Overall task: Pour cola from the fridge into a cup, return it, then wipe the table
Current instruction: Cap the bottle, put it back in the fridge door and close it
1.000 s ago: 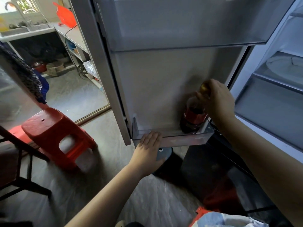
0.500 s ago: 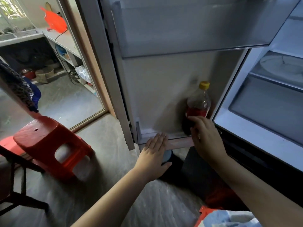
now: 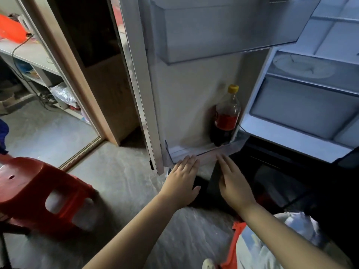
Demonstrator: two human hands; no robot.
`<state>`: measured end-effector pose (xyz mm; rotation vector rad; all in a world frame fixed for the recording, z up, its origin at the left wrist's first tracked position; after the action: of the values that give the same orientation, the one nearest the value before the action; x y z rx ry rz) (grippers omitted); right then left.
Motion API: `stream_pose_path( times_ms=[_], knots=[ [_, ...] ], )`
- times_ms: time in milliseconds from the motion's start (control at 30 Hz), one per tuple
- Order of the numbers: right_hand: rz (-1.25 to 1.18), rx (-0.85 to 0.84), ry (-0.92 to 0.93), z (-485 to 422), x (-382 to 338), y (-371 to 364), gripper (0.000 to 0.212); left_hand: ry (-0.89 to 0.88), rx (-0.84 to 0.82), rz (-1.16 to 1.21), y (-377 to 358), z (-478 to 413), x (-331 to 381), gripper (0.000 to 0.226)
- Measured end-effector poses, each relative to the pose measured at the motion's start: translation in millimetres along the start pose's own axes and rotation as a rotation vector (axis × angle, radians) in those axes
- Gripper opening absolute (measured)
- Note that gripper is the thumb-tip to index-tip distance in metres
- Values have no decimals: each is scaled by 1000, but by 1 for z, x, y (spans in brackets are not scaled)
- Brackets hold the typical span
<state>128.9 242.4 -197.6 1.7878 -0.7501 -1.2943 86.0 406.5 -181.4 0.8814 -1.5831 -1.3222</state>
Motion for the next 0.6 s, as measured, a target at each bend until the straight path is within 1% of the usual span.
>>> stream_pose_path(
  times_ms=[33, 100, 200, 267, 333, 367, 433, 500, 567, 600],
  knots=[
    [3, 32, 35, 0, -8, 2, 73, -13, -5, 9, 3, 0, 1, 77],
    [53, 12, 69, -6, -24, 5, 76, -33, -25, 11, 5, 2, 5, 77],
    [171, -143, 43, -11, -34, 5, 73, -60, -74, 1, 4, 4, 11, 77],
    [236, -228, 2, -9, -35, 8, 72, -77, -90, 18, 7, 6, 15, 71],
    [284, -245, -37, -5, -34, 13, 71, -93, -53, 41, 15, 13, 18, 67],
    [313, -236, -51, -3, -34, 15, 70, -106, -8, 33, 20, 20, 17, 66],
    [346, -209, -83, 0, -34, 20, 69, -165, 169, -33, 32, 37, 11, 66],
    [320, -171, -125, 3, -35, 26, 67, -224, 338, -103, 47, 55, 4, 66],
    [285, -115, -153, 8, -36, 33, 66, -227, 484, -121, 61, 68, -5, 67],
    [275, -91, -166, 10, -35, 36, 65, -202, 528, -125, 69, 72, -9, 69]
  ],
)
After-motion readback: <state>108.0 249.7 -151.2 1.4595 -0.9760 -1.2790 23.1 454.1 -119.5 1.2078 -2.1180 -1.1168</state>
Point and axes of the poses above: each hand's wrist, its own z-axis away from the middle knuckle, its own y-axis out of the back of the hand, x = y × z, the point moved 3 cm from there along -z, towards the middle knuckle, and after that the axes turned 11 degrees about -y, right-handed, at the moved point
